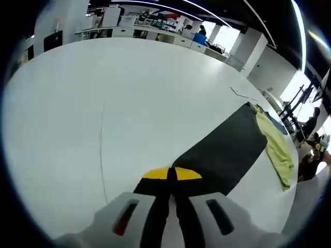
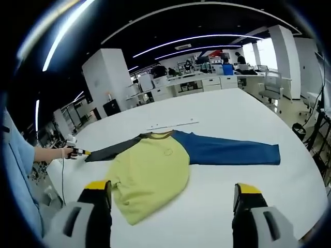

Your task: Fold the garment on the visible template until the final outline fits inside the template.

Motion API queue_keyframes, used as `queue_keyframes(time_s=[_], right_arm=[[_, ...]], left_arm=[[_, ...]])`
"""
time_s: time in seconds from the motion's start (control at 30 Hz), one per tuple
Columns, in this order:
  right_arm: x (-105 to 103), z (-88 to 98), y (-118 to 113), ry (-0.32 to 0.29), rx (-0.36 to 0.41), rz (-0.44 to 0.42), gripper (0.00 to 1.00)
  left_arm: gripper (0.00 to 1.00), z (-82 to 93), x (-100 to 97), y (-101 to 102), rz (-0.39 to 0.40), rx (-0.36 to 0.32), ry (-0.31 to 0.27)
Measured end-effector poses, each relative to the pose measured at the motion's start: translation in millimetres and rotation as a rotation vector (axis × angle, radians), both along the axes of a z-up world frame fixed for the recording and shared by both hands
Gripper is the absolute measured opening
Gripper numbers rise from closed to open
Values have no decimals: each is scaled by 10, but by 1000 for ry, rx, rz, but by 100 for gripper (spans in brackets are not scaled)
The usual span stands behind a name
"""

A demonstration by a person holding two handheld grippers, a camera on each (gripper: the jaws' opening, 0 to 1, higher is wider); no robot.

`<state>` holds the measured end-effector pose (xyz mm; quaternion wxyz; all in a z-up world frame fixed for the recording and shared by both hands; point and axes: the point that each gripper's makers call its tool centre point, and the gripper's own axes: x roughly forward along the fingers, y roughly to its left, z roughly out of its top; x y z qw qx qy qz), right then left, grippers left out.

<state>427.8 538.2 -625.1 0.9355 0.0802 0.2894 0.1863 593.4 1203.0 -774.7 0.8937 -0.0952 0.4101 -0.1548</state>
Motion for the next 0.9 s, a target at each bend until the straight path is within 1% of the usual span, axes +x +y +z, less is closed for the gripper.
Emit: queue_keyframes(time_s=[0.13, 0.23, 0.37, 0.57, 0.7, 0.8, 0.87, 0.9], right_arm=[[2, 8, 31, 3, 0, 12, 99], [-16, 2, 39, 5, 1, 16, 99], [-57, -1, 14, 9, 22, 1, 99], [-132, -12, -21, 17, 16, -2, 99], [-155, 11, -32, 15, 22, -9, 99], [-161, 32, -20, 9, 35, -12, 99], [-161, 34, -9, 4, 42, -11, 99], [-157, 36, -5, 3, 48, -16, 99]], left_arm=[[0, 5, 3, 8, 10, 27, -7], [0, 1, 18, 11, 23, 23, -11], [0, 8, -4, -27, 8, 45, -11], [0, 13, 2, -9, 15, 35, -15], [0, 42, -27, -32, 6, 51, -26], [2, 80, -45, -14, 8, 69, -32], [7, 125, -69, -15, -18, 88, -51], [10, 156, -93, -40, -33, 78, -54]])
